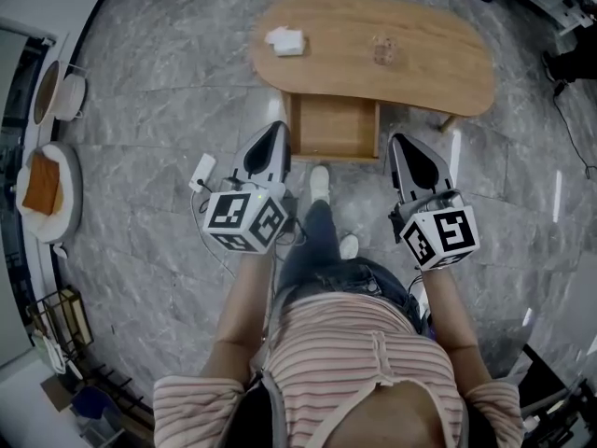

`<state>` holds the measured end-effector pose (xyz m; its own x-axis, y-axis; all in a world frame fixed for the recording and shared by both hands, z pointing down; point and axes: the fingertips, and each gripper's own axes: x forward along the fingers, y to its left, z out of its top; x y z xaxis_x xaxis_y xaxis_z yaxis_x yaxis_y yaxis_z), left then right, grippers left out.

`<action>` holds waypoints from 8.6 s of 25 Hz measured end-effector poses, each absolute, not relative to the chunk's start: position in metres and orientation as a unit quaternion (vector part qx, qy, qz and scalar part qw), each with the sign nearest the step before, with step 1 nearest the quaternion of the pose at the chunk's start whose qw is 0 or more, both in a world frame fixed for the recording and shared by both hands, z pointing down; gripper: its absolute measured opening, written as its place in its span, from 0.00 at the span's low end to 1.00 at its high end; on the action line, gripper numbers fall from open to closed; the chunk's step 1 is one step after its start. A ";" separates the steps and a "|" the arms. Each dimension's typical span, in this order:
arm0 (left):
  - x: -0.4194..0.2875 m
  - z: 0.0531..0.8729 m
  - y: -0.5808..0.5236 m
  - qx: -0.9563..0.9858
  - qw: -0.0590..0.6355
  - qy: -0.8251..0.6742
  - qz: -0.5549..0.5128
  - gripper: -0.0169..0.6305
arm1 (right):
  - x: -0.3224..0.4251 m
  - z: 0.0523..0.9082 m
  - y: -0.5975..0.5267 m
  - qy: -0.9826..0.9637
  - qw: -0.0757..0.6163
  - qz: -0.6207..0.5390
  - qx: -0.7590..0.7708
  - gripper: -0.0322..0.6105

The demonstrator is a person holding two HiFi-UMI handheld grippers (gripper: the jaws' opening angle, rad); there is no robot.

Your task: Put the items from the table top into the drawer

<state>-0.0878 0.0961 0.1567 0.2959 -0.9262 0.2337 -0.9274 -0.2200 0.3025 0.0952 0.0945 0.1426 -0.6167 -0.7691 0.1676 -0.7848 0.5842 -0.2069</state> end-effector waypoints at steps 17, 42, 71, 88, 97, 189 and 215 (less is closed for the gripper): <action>-0.192 0.217 -0.041 0.764 0.244 -0.596 0.042 0.05 | -0.015 0.185 -0.039 -0.888 0.085 0.173 0.417 0.06; -0.223 0.375 -0.180 0.744 0.265 -0.601 0.127 0.05 | -0.064 0.314 -0.166 -0.889 0.138 0.197 0.389 0.06; -0.263 0.545 -0.274 0.684 0.355 -0.622 0.138 0.16 | -0.112 0.461 -0.250 -0.881 0.185 0.242 0.361 0.06; -0.258 0.579 -0.316 0.669 0.402 -0.609 0.140 0.18 | -0.114 0.481 -0.262 -0.875 0.191 0.257 0.363 0.06; -0.257 0.576 -0.315 0.663 0.392 -0.622 0.143 0.08 | -0.109 0.481 -0.262 -0.873 0.192 0.256 0.367 0.06; 0.000 0.638 -0.018 0.691 0.425 -0.578 0.091 0.07 | 0.116 0.541 0.020 -0.825 0.193 0.313 0.430 0.06; 0.009 0.706 -0.018 0.652 0.448 -0.584 0.180 0.07 | 0.116 0.565 0.040 -0.818 0.209 0.332 0.421 0.06</action>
<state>0.0085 -0.0182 0.7058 0.2528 -0.6001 0.7590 -0.9234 0.0845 0.3744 0.1156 0.0396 0.5653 -0.5575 -0.5500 0.6218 -0.8278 0.4248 -0.3665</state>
